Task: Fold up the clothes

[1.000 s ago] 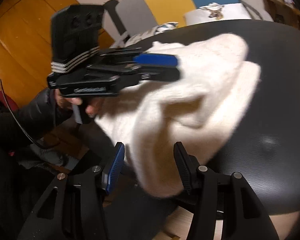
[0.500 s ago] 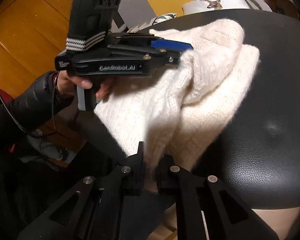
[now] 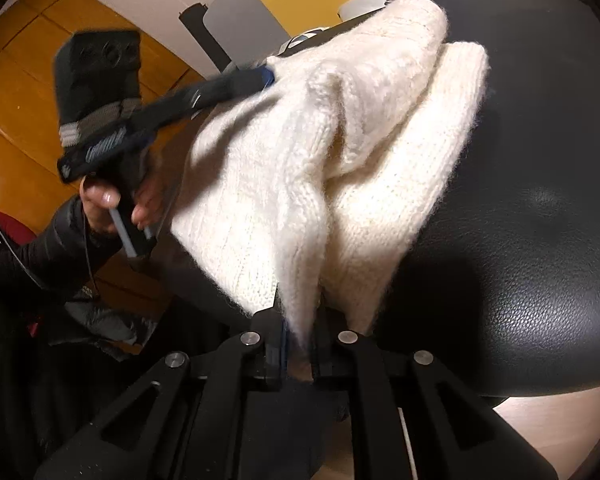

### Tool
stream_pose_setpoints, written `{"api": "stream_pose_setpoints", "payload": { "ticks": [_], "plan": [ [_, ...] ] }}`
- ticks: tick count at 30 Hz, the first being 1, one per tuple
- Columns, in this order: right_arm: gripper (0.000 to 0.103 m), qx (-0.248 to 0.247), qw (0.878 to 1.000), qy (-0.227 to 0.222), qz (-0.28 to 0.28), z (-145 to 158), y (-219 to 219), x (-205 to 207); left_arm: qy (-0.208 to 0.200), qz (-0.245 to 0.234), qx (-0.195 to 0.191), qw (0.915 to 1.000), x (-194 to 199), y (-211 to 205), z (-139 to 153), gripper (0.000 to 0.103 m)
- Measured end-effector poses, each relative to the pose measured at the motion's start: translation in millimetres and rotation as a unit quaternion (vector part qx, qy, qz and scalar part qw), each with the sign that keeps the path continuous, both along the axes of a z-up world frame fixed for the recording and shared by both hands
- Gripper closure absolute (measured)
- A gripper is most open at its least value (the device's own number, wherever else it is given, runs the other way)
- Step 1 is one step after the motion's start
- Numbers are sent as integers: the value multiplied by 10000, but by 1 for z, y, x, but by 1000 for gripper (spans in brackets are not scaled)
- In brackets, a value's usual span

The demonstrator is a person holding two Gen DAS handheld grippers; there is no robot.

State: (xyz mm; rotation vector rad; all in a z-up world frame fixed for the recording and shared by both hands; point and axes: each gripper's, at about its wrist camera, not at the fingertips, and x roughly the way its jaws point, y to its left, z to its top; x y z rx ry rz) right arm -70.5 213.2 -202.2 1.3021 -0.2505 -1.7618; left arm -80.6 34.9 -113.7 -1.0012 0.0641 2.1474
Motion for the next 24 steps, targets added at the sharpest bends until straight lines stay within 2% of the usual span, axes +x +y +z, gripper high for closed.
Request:
{"api": "stream_pose_setpoints", "payload": {
  "ticks": [3,6,9,11,14,19,24],
  "plan": [
    [92,-126,9998,-98,-100,-1,3,1,-76,-475,-179,9987,1,29,-1,71],
    [92,-259,9994,-176,-173,-4,6,2,-158,-741,-563,9955,-9,61,-10,71],
    [92,-338,9992,-154,-136,-6,8,5,-338,-776,-818,9931,-22,82,-23,70],
    [92,-393,9991,-123,-115,-9,8,7,-329,-713,-826,9935,-24,89,-28,69],
    [92,-523,9984,-142,-132,-11,10,9,-297,-575,-638,9959,-22,90,-28,69],
    [92,-731,9969,-203,-220,-8,14,12,-729,-179,351,9966,-31,50,-12,69],
    [86,-748,9965,-185,-332,-3,20,15,-420,398,726,9957,-18,-4,8,70]
  ]
}}
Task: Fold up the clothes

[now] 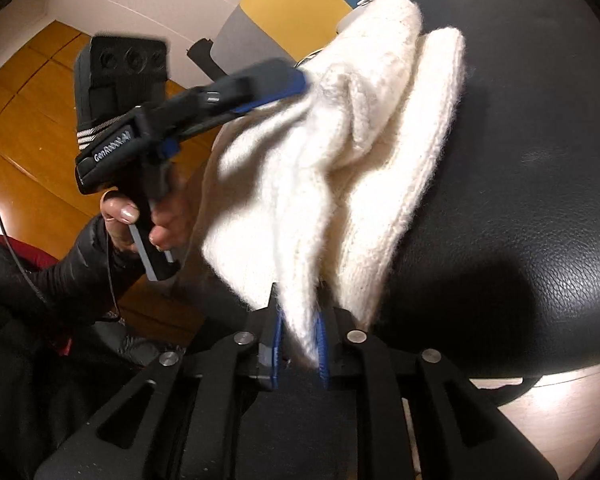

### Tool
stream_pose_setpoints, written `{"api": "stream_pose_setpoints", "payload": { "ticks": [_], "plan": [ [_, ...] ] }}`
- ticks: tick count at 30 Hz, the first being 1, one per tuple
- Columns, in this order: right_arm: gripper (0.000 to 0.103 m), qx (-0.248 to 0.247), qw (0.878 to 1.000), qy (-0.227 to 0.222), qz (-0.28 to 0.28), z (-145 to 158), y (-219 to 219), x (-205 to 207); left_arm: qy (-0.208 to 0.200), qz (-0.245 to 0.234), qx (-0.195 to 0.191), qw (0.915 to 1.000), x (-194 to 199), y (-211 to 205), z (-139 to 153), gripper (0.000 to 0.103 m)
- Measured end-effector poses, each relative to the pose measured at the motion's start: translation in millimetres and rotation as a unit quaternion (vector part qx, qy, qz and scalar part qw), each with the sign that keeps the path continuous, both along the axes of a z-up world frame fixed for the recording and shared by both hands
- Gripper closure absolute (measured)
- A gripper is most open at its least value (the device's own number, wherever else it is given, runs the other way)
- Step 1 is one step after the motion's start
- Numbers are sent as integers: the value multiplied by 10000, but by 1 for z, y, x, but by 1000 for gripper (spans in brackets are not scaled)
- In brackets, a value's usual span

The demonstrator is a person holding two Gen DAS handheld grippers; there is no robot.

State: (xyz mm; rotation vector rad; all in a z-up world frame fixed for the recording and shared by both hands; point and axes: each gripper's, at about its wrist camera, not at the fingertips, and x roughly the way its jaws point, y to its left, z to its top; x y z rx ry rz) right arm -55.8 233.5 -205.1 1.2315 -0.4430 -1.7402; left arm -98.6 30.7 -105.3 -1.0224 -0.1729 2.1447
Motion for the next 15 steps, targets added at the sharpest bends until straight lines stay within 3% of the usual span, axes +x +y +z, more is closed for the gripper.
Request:
{"api": "stream_pose_setpoints", "payload": {
  "ticks": [5,8,11,15],
  "plan": [
    [65,339,9992,220,-62,21,5,10,105,296,-58,9995,23,-45,1,70],
    [64,894,9913,901,-341,54,13,16,114,339,-34,9994,37,-60,-3,70],
    [64,775,9816,1693,-417,103,9,25,166,297,53,9994,52,-65,-4,70],
    [64,1108,9720,2067,167,114,-38,22,212,148,-211,9994,67,-58,-14,70]
  ]
}}
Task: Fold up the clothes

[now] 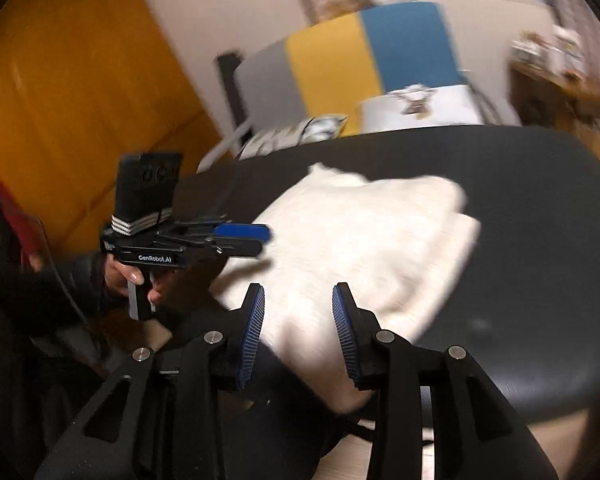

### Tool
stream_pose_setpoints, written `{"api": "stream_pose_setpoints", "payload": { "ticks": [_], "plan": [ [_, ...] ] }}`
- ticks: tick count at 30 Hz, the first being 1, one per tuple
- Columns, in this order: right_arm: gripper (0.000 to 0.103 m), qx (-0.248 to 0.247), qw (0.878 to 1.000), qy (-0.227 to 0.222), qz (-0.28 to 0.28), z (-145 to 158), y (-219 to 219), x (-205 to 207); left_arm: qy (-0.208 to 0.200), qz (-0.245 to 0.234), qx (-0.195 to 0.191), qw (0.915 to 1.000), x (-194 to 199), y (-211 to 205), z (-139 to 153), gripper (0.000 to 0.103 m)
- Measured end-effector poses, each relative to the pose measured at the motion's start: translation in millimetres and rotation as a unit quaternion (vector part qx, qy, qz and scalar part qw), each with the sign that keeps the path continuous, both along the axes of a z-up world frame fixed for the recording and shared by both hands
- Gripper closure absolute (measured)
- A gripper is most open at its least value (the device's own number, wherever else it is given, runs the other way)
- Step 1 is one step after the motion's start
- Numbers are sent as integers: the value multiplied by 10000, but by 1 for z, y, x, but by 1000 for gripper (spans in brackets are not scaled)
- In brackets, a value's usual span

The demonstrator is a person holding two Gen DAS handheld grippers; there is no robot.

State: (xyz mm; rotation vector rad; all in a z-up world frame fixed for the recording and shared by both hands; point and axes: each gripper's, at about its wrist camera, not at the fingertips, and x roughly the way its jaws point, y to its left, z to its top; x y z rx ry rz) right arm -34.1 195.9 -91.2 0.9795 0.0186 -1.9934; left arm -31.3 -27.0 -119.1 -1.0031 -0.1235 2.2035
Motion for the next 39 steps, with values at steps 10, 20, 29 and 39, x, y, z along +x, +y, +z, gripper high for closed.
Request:
{"api": "stream_pose_setpoints", "payload": {
  "ticks": [10,20,29,39],
  "plan": [
    [74,322,9949,-758,-585,-80,-14,-40,-197,235,-84,9995,22,-7,-30,73],
    [69,206,9980,-351,-493,-23,-17,-42,397,799,310,9955,-27,-48,26,72],
    [58,1139,9867,-160,-1145,-47,-76,-107,89,1168,-414,9923,-64,-31,-13,72],
    [56,420,9913,-544,-1118,-56,-48,-134,276,1472,283,9883,-75,-60,17,71]
  ]
}}
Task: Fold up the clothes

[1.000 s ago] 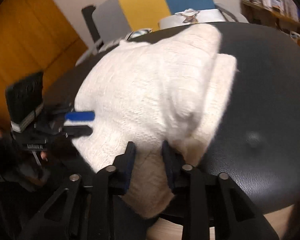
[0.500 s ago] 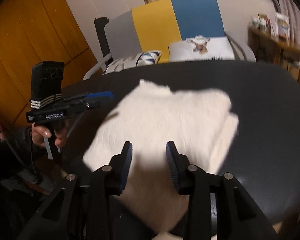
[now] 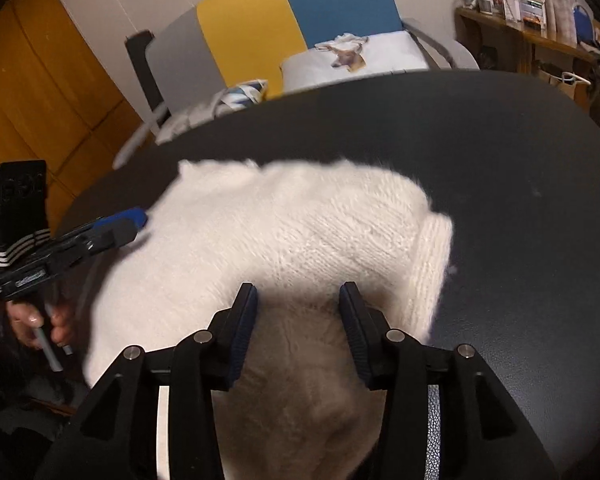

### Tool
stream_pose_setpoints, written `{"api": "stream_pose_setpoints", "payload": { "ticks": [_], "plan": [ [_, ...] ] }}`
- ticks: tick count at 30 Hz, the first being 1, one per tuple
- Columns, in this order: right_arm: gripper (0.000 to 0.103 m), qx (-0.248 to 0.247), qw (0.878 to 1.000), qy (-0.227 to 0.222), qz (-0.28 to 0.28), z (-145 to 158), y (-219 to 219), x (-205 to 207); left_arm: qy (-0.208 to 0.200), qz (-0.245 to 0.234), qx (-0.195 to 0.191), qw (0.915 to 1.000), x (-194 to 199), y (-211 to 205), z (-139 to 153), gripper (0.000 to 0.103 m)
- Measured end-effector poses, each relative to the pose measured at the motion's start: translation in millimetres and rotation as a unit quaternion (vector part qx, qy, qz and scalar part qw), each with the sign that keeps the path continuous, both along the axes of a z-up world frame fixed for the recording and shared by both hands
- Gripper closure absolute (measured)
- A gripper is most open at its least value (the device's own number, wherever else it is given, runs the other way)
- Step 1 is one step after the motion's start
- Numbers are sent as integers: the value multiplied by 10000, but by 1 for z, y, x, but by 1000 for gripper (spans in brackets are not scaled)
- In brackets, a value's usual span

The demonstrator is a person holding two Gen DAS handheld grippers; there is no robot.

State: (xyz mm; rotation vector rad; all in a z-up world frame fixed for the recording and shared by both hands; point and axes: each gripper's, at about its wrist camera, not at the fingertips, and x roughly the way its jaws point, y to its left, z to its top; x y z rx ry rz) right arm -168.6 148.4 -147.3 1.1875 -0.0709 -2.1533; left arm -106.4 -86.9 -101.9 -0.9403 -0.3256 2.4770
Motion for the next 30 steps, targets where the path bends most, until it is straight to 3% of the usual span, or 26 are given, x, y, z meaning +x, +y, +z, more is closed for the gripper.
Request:
{"api": "stream_pose_setpoints", "payload": {
  "ticks": [3,5,7,9,11,13,15,18,21,23,27,30],
  "plan": [
    [54,-40,9994,333,83,25,5,-5,-75,73,-176,9998,-20,2,1,70],
    [46,220,9990,395,-74,23,1,-22,-512,193,-598,9967,-40,10,-18,69],
    [46,370,9988,122,-298,5,3,-41,-1193,329,-809,9890,-52,12,-52,67],
    [47,485,9977,-244,-395,-28,2,-61,-1166,546,-252,9914,-47,-1,-65,65],
    [47,340,9985,-149,-399,-30,3,-63,-1262,599,96,9901,-48,-11,-66,66],
    [47,220,9990,-70,-394,-31,5,-65,-1291,696,153,9891,-49,-15,-62,66],
    [46,189,9992,-92,-353,-29,7,-66,-1103,843,3,9903,-44,-12,-48,68],
    [43,-252,9986,-247,-393,-23,24,-66,-476,774,-245,9956,-27,2,-16,68],
    [37,-1080,9930,-190,-433,-3,54,-56,30,295,-435,9986,-6,28,6,68],
    [26,-1743,9839,-221,-334,6,78,-43,307,-238,-653,9971,4,57,16,68],
    [22,-2433,9688,-459,87,-2,114,-6,395,-892,-1116,9890,10,107,14,68],
    [22,-2491,9645,-746,454,-21,123,21,170,-1165,-1219,9855,8,130,6,68]
  ]
}}
